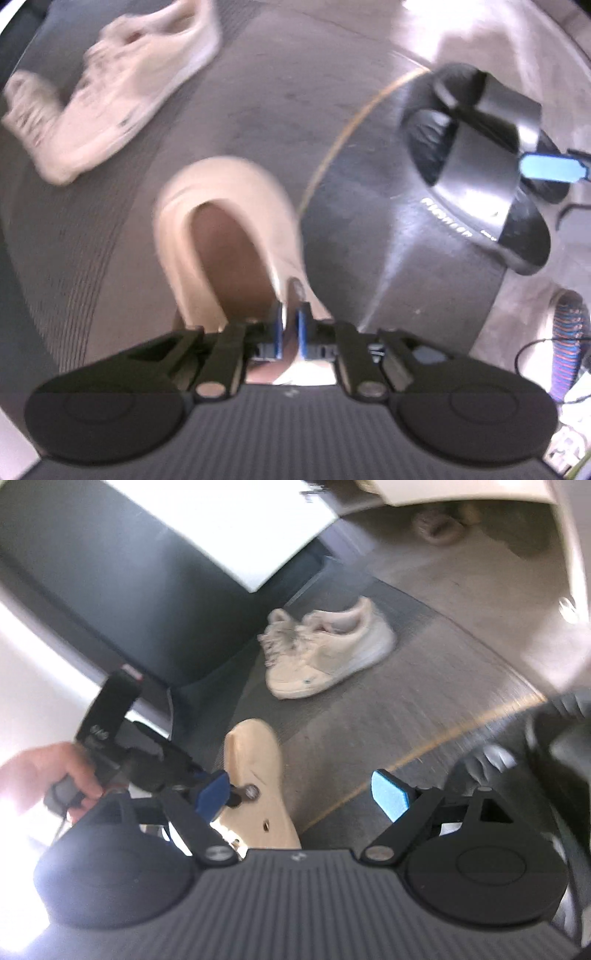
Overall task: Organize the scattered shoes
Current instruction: 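Lift the beige clog with the left gripper toward the right gripper, then close the right gripper on the clog's brown strap while the left gripper opens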
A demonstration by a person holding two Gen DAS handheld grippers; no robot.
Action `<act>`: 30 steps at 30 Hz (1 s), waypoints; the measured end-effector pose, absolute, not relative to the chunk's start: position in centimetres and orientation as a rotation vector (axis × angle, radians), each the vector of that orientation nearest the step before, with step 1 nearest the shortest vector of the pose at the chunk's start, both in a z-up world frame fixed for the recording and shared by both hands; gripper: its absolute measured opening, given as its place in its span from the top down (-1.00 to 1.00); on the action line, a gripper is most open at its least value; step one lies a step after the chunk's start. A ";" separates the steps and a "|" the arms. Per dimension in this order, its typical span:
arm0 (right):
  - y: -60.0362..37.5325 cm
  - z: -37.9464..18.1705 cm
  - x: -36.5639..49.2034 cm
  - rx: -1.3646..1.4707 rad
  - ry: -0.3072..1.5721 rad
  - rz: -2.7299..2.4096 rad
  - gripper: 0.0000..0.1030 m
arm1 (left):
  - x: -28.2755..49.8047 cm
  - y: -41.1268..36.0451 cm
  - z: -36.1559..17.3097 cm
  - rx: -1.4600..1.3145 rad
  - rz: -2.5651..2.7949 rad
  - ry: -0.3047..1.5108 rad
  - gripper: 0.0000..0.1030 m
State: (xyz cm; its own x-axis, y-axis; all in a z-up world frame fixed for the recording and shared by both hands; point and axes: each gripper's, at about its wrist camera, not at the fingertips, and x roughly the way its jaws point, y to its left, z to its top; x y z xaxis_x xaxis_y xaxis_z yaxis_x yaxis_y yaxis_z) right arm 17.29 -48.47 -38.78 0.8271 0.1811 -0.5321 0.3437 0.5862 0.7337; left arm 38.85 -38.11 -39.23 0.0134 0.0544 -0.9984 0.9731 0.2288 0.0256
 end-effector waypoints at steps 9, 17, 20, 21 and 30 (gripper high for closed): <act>-50.8 -42.4 15.7 1.029 0.627 -0.189 -0.69 | 35.0 -39.9 -44.5 1.116 -1.019 1.259 0.68; -48.5 -40.1 17.3 0.684 0.690 -0.070 -0.69 | 34.4 -33.3 -35.0 0.823 -0.941 1.041 -0.43; -46.9 -39.1 18.7 0.521 0.705 0.021 -0.68 | 32.8 -28.2 -29.6 0.743 -0.931 0.878 -0.61; -46.3 -38.8 19.2 0.474 0.704 0.056 -0.68 | 32.3 -25.9 -28.2 0.682 -0.919 0.859 -0.62; -38.0 -40.8 28.2 0.104 0.874 0.500 -0.65 | 28.7 -10.5 -24.4 0.321 -0.695 0.793 -0.88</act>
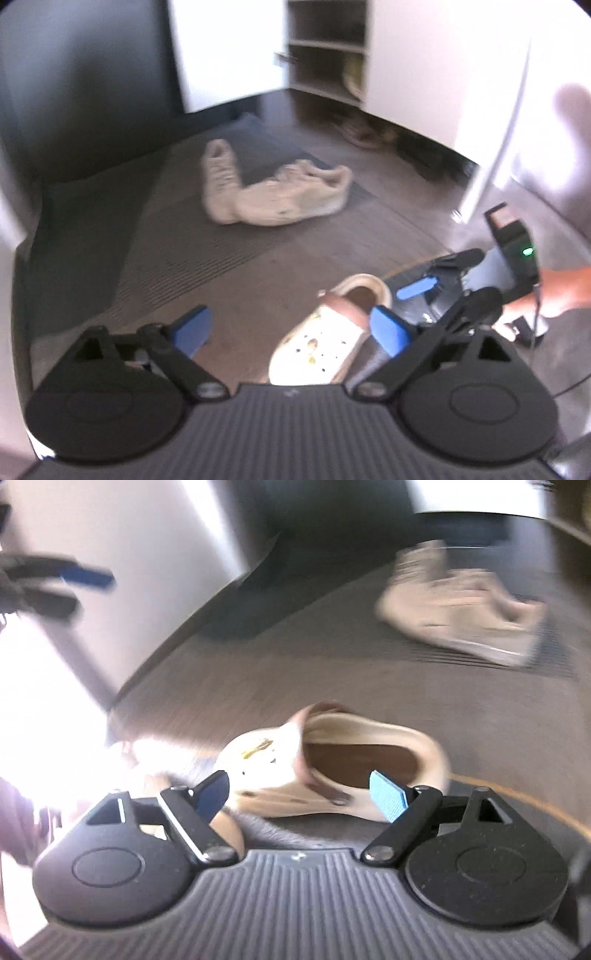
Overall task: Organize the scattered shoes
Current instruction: 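Close the right gripper on the clog's brown strap while the left gripper opens, then lower the beige clog beside the other clog and open the right gripper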
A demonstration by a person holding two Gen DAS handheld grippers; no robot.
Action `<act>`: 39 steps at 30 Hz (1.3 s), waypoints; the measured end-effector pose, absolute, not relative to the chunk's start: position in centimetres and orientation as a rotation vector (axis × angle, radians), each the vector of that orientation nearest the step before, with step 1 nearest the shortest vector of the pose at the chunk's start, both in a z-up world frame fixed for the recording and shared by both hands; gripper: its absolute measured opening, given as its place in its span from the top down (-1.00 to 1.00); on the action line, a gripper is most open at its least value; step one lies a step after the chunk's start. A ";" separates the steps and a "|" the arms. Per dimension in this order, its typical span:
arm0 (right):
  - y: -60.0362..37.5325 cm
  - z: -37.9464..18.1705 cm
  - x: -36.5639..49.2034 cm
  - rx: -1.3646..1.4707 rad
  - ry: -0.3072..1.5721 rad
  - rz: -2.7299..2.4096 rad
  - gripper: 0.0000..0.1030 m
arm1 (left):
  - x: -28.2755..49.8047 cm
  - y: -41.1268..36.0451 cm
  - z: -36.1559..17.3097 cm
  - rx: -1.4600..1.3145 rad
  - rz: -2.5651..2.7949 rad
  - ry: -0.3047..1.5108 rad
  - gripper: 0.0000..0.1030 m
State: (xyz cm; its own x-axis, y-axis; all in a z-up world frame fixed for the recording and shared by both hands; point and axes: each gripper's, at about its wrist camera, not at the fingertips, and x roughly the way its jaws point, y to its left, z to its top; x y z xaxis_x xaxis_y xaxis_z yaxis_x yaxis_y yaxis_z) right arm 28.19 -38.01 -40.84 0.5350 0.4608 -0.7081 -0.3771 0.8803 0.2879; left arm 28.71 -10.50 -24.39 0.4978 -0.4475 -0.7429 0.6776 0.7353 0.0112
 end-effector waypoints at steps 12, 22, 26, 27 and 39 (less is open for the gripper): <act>-31.9 -45.2 35.4 -0.172 1.053 0.701 -0.12 | 30.1 -0.8 -28.8 0.204 -0.490 0.983 -0.86; -33.6 -42.6 31.2 0.126 1.036 0.519 0.62 | 30.5 2.8 -25.8 0.094 -0.435 0.857 -0.85; -35.2 -42.5 28.4 0.310 1.008 0.355 0.64 | 30.3 2.6 -25.7 0.080 -0.447 0.860 -0.85; -35.5 -42.5 27.6 0.353 0.994 0.309 0.64 | 30.2 2.6 -25.6 0.081 -0.447 0.863 -0.85; -35.5 -45.4 16.1 0.712 0.956 -0.031 0.63 | 30.4 2.7 -26.5 0.025 -0.392 0.835 -0.85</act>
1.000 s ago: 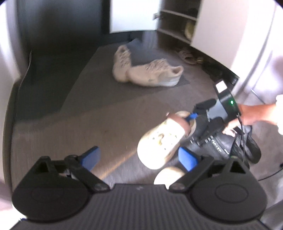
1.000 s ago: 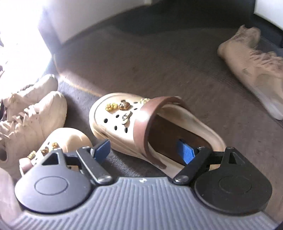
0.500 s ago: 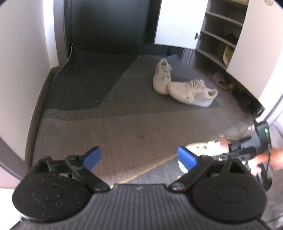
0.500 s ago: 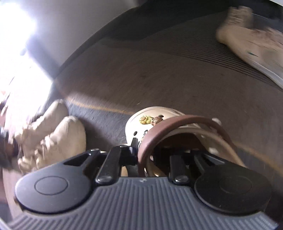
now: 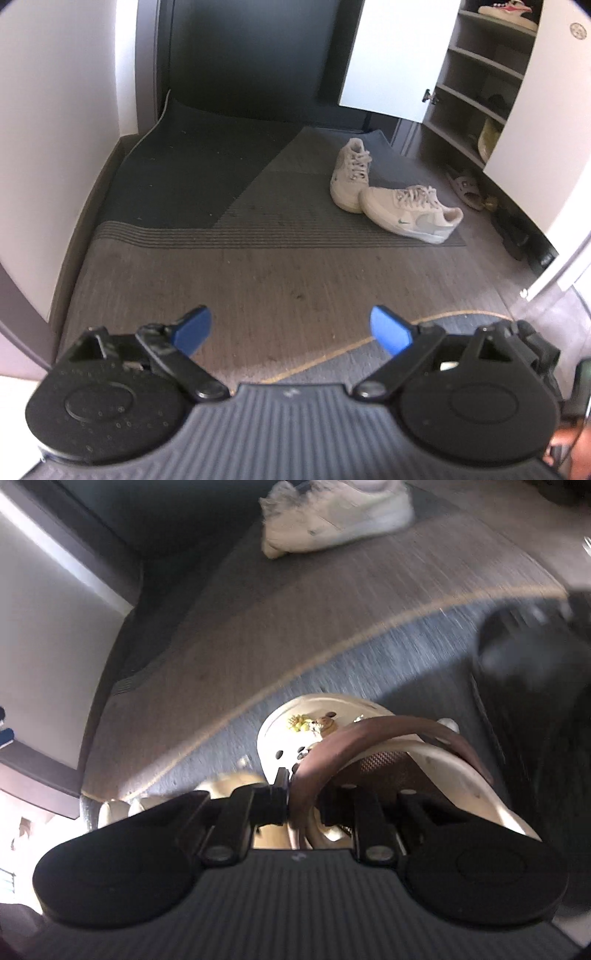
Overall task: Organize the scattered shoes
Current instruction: 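Lower the beige clog beside the other clog and open the right gripper, then lower the left gripper onto a white sneaker's collar and close on it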
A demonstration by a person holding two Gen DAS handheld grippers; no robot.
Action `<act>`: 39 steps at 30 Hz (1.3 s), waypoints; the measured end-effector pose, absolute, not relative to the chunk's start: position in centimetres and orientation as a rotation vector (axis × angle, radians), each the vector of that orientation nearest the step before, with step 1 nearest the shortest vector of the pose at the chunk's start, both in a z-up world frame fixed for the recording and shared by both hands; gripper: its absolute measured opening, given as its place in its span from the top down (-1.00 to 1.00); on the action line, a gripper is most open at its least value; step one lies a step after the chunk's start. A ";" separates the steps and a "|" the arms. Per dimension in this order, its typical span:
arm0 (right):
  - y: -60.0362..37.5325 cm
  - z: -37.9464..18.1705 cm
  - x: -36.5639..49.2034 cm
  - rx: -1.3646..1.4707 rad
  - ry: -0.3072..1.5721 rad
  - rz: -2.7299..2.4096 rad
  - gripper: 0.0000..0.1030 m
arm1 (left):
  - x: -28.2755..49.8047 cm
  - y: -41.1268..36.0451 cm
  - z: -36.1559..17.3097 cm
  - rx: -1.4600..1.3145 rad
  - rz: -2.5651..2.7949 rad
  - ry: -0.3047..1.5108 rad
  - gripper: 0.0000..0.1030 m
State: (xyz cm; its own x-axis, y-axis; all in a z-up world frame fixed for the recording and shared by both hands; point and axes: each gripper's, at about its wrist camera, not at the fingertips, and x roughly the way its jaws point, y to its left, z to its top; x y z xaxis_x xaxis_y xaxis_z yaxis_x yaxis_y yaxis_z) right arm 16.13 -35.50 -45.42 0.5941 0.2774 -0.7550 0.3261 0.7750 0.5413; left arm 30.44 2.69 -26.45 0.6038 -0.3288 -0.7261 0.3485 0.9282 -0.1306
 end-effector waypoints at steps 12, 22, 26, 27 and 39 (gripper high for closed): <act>-33.5 -46.8 14.7 0.871 1.110 -0.014 0.53 | 29.7 -0.2 -28.0 0.060 -0.491 0.898 -0.85; -34.6 -43.1 11.6 0.850 1.126 0.054 -0.66 | 30.0 -2.2 -31.8 0.086 -0.548 1.103 -0.87; -35.5 -38.7 10.4 0.764 0.995 0.069 -0.66 | 31.1 -3.8 -33.5 0.182 -0.597 1.107 -0.88; -35.7 -37.8 10.4 0.748 0.958 0.056 -0.66 | 31.7 -4.5 -34.1 0.230 -0.586 1.115 -0.87; -41.2 -37.7 22.9 0.832 0.721 -0.232 -0.66 | 51.5 -22.4 -36.2 0.169 -0.418 1.137 -0.87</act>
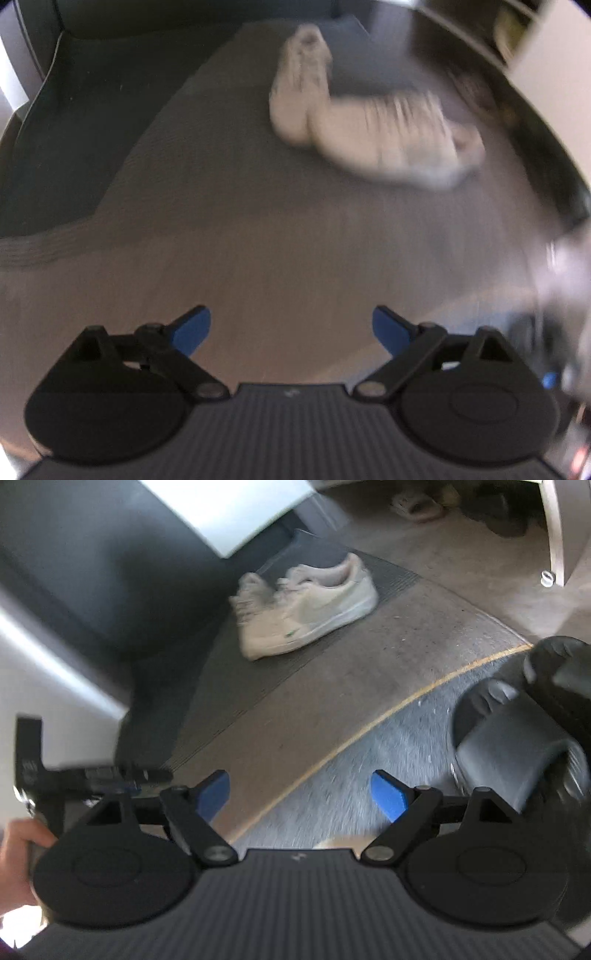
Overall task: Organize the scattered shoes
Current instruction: 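Lower the left gripper onto a white sneaker's collar and close on it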
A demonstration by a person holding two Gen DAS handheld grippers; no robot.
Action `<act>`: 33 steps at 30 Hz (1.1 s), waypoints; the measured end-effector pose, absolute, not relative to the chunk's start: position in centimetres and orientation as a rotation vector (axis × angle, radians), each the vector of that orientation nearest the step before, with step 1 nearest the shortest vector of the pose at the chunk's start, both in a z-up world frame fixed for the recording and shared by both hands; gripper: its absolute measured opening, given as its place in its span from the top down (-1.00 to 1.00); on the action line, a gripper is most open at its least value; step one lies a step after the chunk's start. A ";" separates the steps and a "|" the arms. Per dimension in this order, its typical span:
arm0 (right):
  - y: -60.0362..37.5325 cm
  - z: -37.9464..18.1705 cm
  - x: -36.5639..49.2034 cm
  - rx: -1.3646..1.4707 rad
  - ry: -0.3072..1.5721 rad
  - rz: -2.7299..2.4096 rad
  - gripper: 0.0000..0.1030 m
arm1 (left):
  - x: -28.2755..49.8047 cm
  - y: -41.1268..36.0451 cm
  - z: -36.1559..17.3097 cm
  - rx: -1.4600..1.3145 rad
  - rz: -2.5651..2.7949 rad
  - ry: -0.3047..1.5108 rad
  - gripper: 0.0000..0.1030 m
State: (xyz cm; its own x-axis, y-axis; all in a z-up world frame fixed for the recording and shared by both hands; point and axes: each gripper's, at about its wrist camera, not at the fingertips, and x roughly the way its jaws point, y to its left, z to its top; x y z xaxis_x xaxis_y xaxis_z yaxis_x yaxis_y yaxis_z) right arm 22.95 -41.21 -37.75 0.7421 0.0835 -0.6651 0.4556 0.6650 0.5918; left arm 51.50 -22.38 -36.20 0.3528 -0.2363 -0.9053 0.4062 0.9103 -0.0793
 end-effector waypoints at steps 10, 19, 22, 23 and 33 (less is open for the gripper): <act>-49.2 -38.4 25.9 0.785 0.526 -0.279 -0.67 | 57.2 -42.2 -38.5 0.412 -0.470 0.969 -0.86; -53.8 -45.4 22.6 0.964 0.565 -0.444 -0.66 | 59.3 -45.8 -42.5 -0.170 -0.263 1.298 -0.67; -53.9 -47.2 20.8 1.041 0.583 -0.472 -0.66 | 59.9 -46.9 -43.3 -0.234 -0.197 1.277 -0.77; -53.8 -47.8 20.1 1.071 0.593 -0.484 -0.66 | 60.1 -47.2 -43.9 -0.249 -0.180 1.280 -0.78; -56.2 -46.8 17.4 1.018 0.487 -0.513 -0.66 | 56.4 -48.2 -45.1 -0.320 0.038 1.159 -0.45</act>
State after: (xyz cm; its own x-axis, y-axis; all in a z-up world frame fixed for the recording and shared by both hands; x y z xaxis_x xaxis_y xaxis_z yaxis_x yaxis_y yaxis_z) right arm 17.35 -56.18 -46.79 0.7802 -0.1736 -0.6010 0.6092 0.4292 0.6668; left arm 56.44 -48.23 -45.13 0.4046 -0.1345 -0.9045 -0.1939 0.9540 -0.2286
